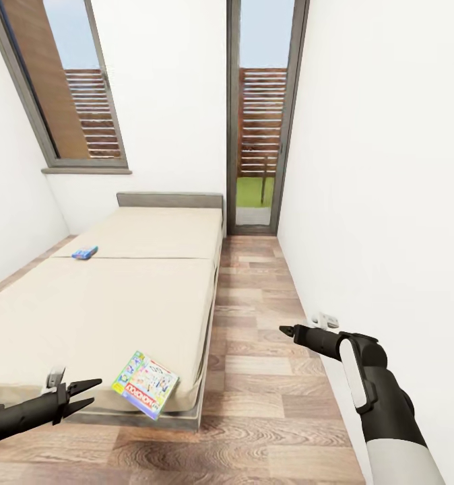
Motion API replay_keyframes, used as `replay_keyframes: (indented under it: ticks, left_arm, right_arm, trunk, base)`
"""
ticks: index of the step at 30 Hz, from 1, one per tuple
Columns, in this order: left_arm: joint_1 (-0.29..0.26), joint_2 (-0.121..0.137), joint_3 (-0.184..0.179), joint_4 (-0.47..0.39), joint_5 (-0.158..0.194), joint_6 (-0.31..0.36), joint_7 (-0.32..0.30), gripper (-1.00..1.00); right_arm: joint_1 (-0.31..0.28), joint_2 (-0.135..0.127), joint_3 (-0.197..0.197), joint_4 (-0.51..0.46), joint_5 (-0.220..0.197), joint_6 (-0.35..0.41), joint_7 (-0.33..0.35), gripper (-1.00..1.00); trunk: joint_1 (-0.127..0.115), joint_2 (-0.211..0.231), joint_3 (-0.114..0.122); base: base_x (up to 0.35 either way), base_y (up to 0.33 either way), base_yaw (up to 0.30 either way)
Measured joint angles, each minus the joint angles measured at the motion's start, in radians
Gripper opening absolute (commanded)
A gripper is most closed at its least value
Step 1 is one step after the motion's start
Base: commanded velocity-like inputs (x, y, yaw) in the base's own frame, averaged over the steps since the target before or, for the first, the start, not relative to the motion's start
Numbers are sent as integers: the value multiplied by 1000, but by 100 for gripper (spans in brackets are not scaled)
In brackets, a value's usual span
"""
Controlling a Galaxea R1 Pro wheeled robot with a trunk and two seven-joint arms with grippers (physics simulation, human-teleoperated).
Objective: Put all the toys in the child's room - the three board games (two on the bed and one on the table), the two jigsaw puzzles on the table, and the tennis ball on the table - inside the toy box on the table in the child's room.
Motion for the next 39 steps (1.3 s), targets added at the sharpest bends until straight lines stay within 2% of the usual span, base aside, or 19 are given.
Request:
replay_keyframes:
  ticks: [26,31,35,39]
  left_arm:
    - [0,-12,0,0,-1,2,18,100]
    - [0,-26,0,-1,-1,0,65,100]
    - [0,-41,0,-2,0,-37,137,100]
    - [0,-60,0,-2,0,-60,176,100]
  right_arm:
    - [0,0,0,0,0,0,1,100]
    - [0,0,0,0,0,0,1,100]
    - [0,0,0,0,0,0,1,100]
    - [0,0,0,0,0,0,1,100]
  trunk:
    - [100,-182,-81]
    - [119,-217,-97]
    - [134,-245,-110]
    - [150,-273,-122]
  base:
    - [0,0,0]
    - [0,0,0]
    - [0,0,0]
    - [0,0,0]
